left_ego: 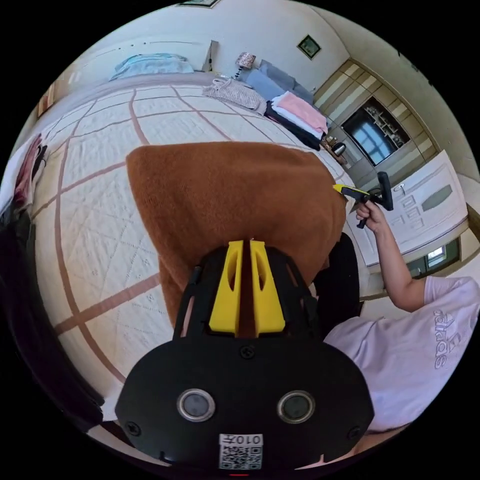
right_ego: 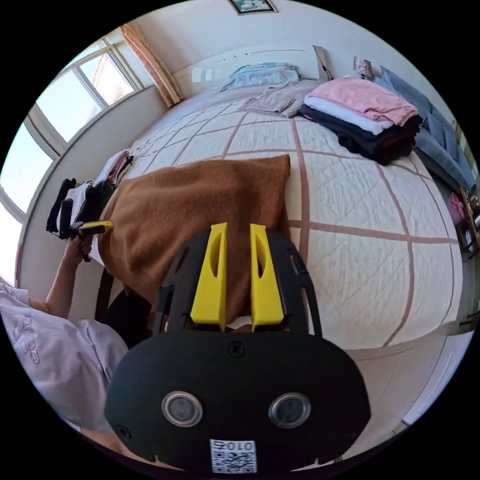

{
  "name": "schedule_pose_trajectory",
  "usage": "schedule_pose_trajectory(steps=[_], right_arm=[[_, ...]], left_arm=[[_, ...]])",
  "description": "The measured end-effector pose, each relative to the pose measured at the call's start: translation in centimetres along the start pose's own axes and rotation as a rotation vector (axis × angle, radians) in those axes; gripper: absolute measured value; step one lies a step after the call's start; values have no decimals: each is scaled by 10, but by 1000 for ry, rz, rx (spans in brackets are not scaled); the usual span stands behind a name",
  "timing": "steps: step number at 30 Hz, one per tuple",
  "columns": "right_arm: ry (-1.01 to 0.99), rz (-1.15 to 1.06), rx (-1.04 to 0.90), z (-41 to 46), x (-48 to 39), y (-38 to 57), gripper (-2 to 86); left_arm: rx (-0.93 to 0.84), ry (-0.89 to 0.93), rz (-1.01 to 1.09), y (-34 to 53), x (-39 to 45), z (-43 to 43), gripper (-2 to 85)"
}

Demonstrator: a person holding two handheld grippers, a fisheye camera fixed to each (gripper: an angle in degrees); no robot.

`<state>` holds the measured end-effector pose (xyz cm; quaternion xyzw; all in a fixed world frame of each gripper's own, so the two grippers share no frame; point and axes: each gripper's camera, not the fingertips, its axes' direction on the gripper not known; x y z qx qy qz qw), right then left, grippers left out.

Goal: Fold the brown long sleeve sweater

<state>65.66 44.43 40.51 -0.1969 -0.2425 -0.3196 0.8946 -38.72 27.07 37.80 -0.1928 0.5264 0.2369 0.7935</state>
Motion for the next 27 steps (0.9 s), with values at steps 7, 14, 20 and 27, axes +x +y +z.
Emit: schedule_pose_trajectory(steps=[7, 14, 20, 27], right_arm=[[-39, 147, -113, -6, 69, 34, 133], [-219, 187, -140, 8, 100, 38, 55], [-411, 182, -137, -9, 119, 12, 48], [-510, 123, -123, -14, 114, -7, 48]], left_arm=[[114, -179, 235, 19, 110, -8, 86], [109, -95, 564, 5, 257, 74, 124], [25, -162, 642, -21, 361, 176, 166], [118, -293, 553, -25, 430, 228, 157]])
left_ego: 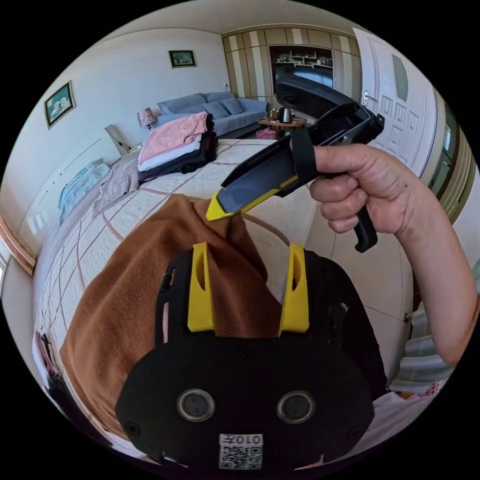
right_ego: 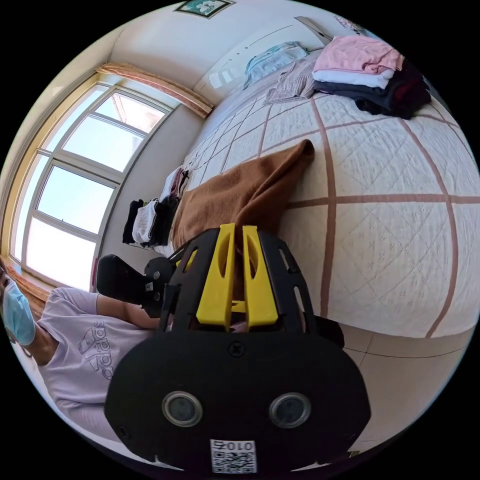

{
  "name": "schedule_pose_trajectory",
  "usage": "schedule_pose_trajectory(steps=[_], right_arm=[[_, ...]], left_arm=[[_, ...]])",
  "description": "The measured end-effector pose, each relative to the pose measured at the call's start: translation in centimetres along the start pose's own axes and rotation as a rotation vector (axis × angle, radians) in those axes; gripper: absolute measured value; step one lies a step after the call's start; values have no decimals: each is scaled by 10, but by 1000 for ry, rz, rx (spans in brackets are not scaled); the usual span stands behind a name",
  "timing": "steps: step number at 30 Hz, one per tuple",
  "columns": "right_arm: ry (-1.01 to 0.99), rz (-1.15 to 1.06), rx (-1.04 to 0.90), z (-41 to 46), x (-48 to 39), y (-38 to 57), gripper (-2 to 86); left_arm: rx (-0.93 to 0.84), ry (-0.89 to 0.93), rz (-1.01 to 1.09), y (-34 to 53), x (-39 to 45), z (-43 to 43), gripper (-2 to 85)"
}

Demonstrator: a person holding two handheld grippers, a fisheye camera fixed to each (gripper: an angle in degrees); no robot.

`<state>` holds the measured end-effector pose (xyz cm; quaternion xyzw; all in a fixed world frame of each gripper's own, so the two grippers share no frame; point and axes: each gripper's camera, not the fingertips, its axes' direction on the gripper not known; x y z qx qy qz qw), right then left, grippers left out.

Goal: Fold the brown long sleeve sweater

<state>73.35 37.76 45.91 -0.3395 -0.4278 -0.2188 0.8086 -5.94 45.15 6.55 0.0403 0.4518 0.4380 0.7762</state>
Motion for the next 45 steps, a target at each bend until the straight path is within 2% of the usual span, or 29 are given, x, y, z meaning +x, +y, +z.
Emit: schedule_pose_trajectory(steps=[3, 6, 11, 16, 21, 23, 26, 28, 30, 33, 35, 37, 39, 42, 45], right_arm=[[7, -50, -2, 0, -7, -6, 52], [26, -97, 31, -9, -4, -11, 61], [-126, 55, 220, -38, 51, -28, 110], [-287, 175, 134, -10, 93, -79, 125], [-366, 213, 43, 29, 82, -122, 111], [-313, 202, 33, 35, 59, -135, 88], [-121, 141, 57, 32, -7, -159, 66], [81, 1, 28, 36, -90, -184, 61], [184, -127, -8, 51, -161, -203, 59], [334, -329, -92, 105, -277, -230, 53], [375, -428, -152, 156, -333, -244, 51], [403, -510, -259, 243, -383, -263, 49], [393, -520, -352, 313, -398, -277, 49], [397, -466, -501, 407, -392, -290, 52], [386, -443, -498, 435, -392, -294, 62]], left_arm=[[0, -79, -43, 4, -1, 1, 121], [26, -54, -91, 16, -19, -7, 73], [86, 1, -131, 30, -40, -28, 52], [103, -30, -78, 40, -36, -43, 46], [100, -23, -83, 52, -54, -57, 44], [108, -16, -99, 57, -66, -67, 44], [154, 19, -151, 70, -98, -95, 43], [204, 78, -215, 86, -128, -121, 42], [300, 206, -326, 121, -178, -160, 40], [412, 319, -476, 191, -245, -208, 37], [451, 322, -576, 241, -279, -232, 36], [451, 301, -672, 290, -308, -248, 35], [413, 250, -807, 350, -339, -255, 35], [373, 304, -944, 404, -369, -241, 36], [364, 379, -1012, 432, -389, -224, 40]])
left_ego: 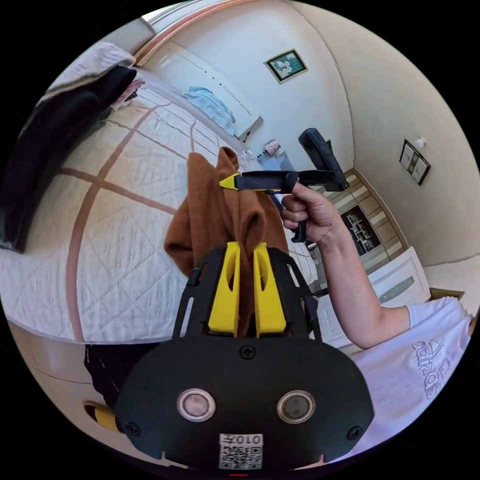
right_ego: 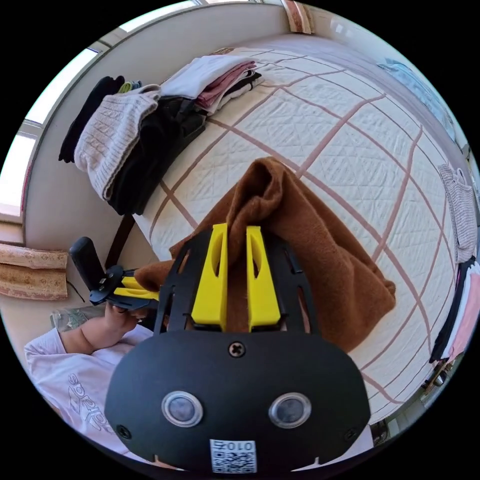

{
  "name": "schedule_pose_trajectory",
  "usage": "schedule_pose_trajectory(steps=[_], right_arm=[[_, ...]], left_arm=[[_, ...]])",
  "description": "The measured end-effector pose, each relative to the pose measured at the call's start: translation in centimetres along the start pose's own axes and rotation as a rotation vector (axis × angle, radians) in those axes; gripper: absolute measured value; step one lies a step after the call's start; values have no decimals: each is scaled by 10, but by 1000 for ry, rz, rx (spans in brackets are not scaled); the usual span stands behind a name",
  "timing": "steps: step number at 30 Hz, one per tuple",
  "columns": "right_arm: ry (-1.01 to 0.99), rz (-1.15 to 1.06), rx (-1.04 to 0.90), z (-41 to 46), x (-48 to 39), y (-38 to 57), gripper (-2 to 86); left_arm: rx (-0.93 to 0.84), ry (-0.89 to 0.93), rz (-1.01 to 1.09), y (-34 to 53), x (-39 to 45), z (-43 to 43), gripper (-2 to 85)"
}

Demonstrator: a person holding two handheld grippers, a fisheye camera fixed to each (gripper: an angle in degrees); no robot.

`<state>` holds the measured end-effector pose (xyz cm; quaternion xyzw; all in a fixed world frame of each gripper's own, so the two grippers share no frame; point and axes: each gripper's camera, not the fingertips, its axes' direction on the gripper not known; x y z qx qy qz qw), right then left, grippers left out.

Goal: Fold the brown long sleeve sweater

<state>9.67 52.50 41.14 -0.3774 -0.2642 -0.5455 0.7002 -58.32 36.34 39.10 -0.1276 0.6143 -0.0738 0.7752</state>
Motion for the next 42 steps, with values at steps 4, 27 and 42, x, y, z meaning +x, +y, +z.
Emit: schedule_pose_trajectory(steps=[4, 27, 42], right_arm=[[-104, -76, 100, -32, -10, -4, 77], [118, -284, 199, -54, 91, 39, 96], [-49, -202, 90, -22, 153, 20, 27]], left_arm=[[22, 44, -22, -9, -19, -5, 47], [-116, -452, 357, -94, 56, -22, 79], [-170, -381, 200, -137, 13, 14, 21]])
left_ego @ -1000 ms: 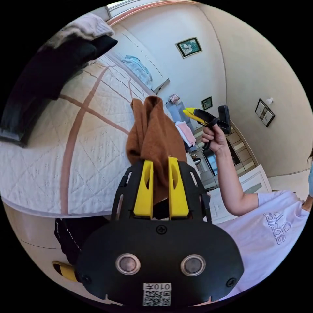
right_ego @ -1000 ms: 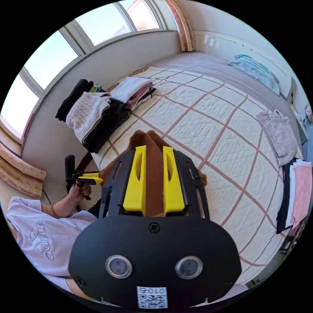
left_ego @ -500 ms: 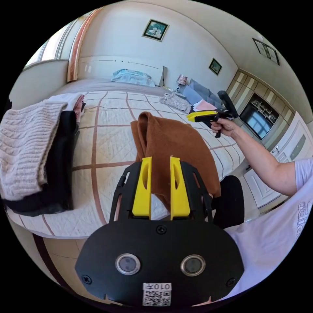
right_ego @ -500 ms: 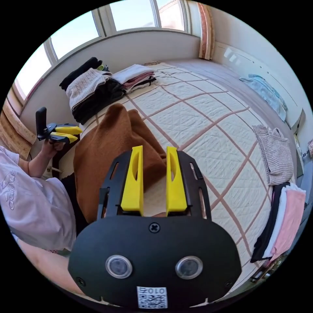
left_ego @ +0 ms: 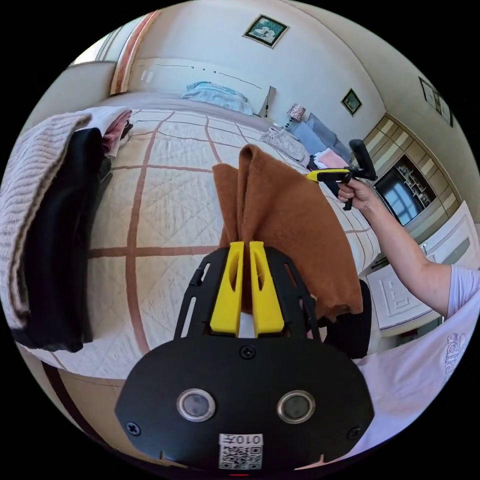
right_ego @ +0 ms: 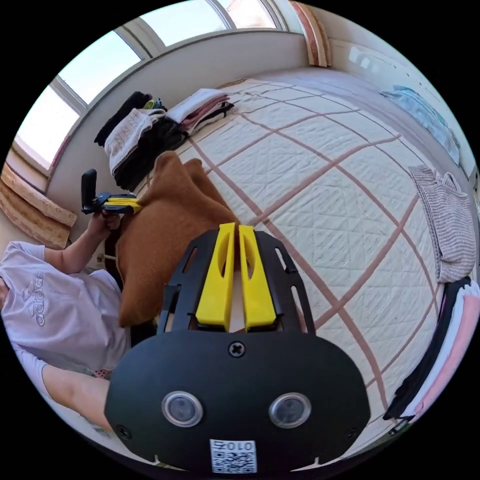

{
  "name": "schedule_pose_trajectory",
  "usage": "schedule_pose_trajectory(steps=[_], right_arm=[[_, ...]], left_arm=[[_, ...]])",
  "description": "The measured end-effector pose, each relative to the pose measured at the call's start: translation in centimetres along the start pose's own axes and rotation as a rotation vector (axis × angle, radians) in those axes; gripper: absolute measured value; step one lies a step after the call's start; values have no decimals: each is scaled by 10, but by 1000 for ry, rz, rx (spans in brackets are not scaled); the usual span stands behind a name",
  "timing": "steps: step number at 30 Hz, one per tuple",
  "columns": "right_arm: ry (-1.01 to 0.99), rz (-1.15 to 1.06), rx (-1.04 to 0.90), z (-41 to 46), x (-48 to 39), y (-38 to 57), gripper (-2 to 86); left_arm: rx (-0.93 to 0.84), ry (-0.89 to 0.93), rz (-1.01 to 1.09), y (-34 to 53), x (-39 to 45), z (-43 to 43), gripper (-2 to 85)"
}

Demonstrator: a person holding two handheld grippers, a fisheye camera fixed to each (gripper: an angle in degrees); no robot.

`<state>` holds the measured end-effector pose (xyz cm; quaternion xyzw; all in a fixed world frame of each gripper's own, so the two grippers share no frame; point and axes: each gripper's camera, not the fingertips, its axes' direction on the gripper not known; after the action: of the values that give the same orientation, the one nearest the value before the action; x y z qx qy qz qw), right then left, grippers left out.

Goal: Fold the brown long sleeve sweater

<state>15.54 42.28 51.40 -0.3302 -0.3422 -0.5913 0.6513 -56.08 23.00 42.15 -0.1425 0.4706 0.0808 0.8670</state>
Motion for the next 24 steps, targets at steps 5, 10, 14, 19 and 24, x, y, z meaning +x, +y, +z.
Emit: schedule_pose_trajectory(steps=[5, 10, 14, 19, 24], right_arm=[[-144, 15, 187, -2, 3, 18, 57], [-137, 5, 448, -66, -14, 76, 90], [-26, -18, 399, -69, -44, 95, 100], [-30, 37, 346, -30, -58, 121, 102], [-64, 32, 394, -9, -73, 126, 115]], left_arm=[[3, -2, -32, -6, -1, -10, 48], [50, -186, 127, -43, 40, -53, 80], [21, -172, 177, -106, 41, -30, 88], [-113, -7, 100, -150, 15, 35, 68], [-23, 46, 24, -145, -6, 24, 33]])
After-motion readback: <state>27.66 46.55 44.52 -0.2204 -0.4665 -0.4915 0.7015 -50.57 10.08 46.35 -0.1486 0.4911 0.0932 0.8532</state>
